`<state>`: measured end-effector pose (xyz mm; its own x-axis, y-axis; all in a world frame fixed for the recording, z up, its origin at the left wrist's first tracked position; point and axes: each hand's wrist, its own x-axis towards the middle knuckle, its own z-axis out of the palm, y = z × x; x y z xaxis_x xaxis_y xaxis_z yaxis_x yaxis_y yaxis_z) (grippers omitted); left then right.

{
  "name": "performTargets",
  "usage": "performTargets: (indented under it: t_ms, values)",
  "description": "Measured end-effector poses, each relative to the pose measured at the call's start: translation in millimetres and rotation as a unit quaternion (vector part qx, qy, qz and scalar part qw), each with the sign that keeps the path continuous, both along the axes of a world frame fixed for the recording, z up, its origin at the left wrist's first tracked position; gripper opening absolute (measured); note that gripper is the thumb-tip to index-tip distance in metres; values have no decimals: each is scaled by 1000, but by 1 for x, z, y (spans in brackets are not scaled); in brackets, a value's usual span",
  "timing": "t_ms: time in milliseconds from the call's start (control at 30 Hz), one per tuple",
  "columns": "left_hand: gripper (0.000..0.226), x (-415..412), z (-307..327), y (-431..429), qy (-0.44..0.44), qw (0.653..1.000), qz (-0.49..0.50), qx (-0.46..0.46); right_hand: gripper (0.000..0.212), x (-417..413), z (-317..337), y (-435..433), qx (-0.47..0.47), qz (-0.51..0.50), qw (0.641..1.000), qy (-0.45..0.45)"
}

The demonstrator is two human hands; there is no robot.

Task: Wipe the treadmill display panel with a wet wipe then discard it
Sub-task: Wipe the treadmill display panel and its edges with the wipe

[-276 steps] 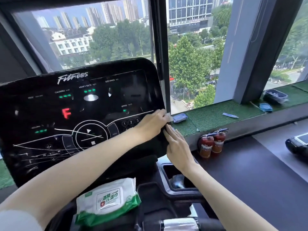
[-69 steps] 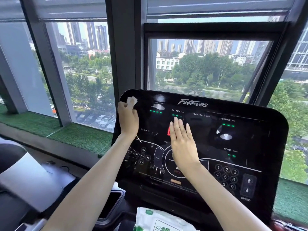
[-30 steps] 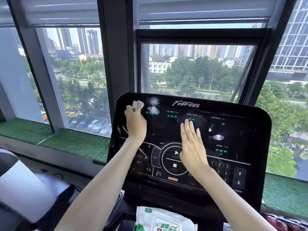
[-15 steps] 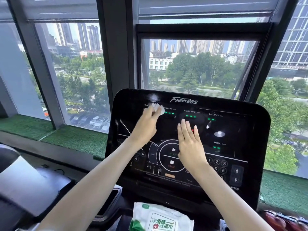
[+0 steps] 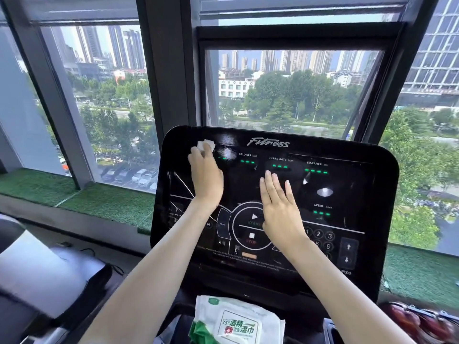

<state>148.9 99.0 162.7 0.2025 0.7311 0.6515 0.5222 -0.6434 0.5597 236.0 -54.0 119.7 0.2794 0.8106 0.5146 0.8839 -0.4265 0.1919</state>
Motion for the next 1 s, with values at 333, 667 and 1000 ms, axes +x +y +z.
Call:
performTargets:
  t_ms: [333, 667, 1000]
  values:
    - [71, 0, -5, 1, 70, 993, -17, 89, 86, 3, -1, -1, 13, 26, 999, 13]
    - [65, 12, -10, -11, -19, 997, -68, 34, 77, 6, 9, -8, 4, 44, 999, -11]
    - [69, 19, -11, -18, 10, 989, -129, 76, 84, 20, 14, -29, 10, 105, 994, 15]
